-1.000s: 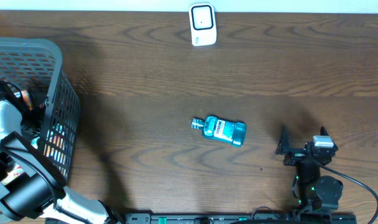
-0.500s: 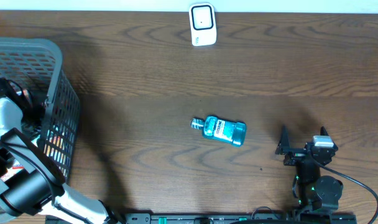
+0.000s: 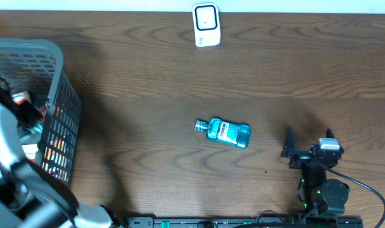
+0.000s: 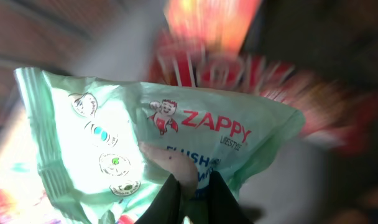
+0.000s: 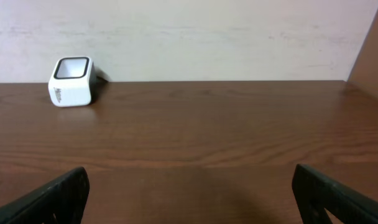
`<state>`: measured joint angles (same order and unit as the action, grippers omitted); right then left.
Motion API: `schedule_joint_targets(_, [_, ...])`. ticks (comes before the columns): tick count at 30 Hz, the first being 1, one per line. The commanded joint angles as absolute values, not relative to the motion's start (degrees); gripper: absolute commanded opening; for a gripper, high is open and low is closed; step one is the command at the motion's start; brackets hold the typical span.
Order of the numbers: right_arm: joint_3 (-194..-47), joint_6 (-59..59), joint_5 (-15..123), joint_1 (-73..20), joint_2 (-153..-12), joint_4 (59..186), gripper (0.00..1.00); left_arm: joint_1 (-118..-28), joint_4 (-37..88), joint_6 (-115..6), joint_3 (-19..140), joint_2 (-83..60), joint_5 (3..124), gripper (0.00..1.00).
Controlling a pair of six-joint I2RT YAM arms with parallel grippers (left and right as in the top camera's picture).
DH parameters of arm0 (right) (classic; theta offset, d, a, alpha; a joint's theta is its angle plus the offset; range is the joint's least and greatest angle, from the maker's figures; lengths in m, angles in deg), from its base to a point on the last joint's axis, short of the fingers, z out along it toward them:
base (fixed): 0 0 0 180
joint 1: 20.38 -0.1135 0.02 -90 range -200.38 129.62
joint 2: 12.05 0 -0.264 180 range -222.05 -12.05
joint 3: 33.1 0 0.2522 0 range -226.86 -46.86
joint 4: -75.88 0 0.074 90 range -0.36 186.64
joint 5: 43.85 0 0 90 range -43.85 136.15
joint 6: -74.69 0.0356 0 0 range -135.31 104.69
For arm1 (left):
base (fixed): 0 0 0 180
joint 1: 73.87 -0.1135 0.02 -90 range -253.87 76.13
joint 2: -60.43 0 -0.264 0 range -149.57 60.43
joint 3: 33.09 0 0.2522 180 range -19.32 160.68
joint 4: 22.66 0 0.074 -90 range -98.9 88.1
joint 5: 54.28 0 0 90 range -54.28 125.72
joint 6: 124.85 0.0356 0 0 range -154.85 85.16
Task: Scan the item barcode
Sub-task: 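Reach the left gripper back into the basket and grasp the wipes packet, then place the light blue wipes packet below the bottle, open left gripper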
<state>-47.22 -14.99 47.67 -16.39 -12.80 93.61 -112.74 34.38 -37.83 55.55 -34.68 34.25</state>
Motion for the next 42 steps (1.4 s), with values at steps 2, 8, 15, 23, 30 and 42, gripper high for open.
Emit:
schedule_joint_targets(2, [-47.2,-15.8,47.8,-16.6,-12.8,93.8,0.99,-112.9,31.8,-50.2,61.7,-19.2,35.8,0.08])
schedule_joint_targets(8, [-47.2,-15.8,47.8,-16.6,-12.8,93.8,0.99,-111.1,25.1,-67.3,61.8,-3.0,59.9,0.08])
schedule_joint_targets(15, [-47.2,-15.8,47.8,-16.6,-12.8,93.8,0.99,-89.2,24.2,-67.0,61.0,3.3,67.9,0.08])
schedule_joint_targets(23, [-47.2,-15.8,47.8,-16.6,-12.8,93.8,0.99,-54.6,33.6,-52.7,54.4,-6.8,49.4,0.08])
schedule_joint_targets(30, [-47.2,-15.8,47.8,-16.6,-12.8,93.8,0.99,-43.4,42.2,-53.6,52.9,-24.2,39.7,0.07])
schedule_joint_targets(42, [-47.2,-15.8,47.8,-16.6,-12.8,93.8,0.99,-40.7,38.4,-53.9,52.9,-31.9,39.7,0.08])
